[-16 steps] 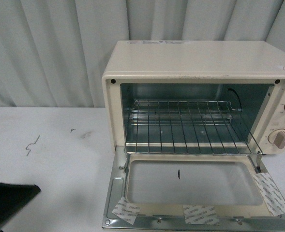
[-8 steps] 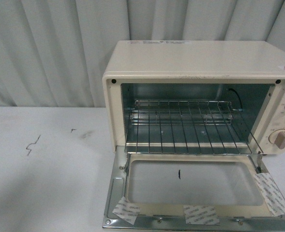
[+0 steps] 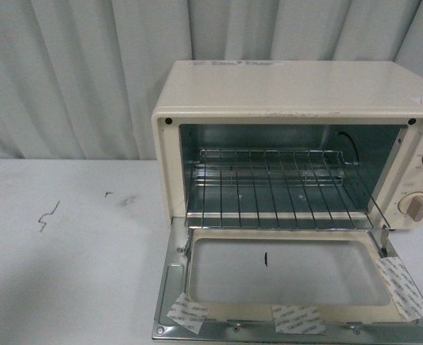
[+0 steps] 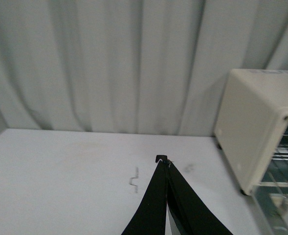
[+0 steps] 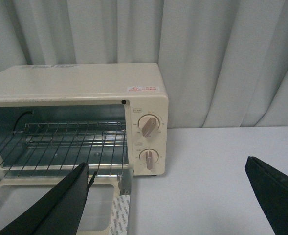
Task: Open oven
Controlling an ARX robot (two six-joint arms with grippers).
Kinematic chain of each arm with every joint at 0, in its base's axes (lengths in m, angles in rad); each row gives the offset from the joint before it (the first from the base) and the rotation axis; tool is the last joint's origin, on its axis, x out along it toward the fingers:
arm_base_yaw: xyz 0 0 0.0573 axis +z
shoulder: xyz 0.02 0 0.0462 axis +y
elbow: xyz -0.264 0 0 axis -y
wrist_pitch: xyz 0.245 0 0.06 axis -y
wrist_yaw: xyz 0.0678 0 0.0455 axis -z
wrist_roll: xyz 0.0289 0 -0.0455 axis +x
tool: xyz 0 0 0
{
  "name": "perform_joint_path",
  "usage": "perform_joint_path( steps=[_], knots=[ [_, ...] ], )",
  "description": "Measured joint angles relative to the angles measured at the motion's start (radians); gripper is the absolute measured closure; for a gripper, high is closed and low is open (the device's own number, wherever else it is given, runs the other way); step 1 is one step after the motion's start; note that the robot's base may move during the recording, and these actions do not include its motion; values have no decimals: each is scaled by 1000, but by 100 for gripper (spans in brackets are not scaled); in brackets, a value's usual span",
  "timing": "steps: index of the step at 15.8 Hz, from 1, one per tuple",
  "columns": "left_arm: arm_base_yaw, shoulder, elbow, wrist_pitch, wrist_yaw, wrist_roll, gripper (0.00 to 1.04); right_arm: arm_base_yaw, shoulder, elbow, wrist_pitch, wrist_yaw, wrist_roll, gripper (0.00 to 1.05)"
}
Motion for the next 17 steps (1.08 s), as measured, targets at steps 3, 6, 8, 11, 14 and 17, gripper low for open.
perform_joint_path(
  steps=[3,6,8,11,14,17],
  knots=[
    [-1,-143,0,-134,15,7,103,0,0,0,0,0,0,6],
    [-1,-322,0,-314,15,7,103,0,0,0,0,0,0,6],
    [-1,-485,0,-480,16,8,103,0,0,0,-1,0,0,6],
    [0,-483,0,-491,16,8,103,0,-1,0,0,0,0,6],
    [0,-483,0,-490,14,7,103,0,0,0,0,0,0,6],
    [0,-483,0,-483,15,8,103,0,0,0,0,0,0,6]
  ],
)
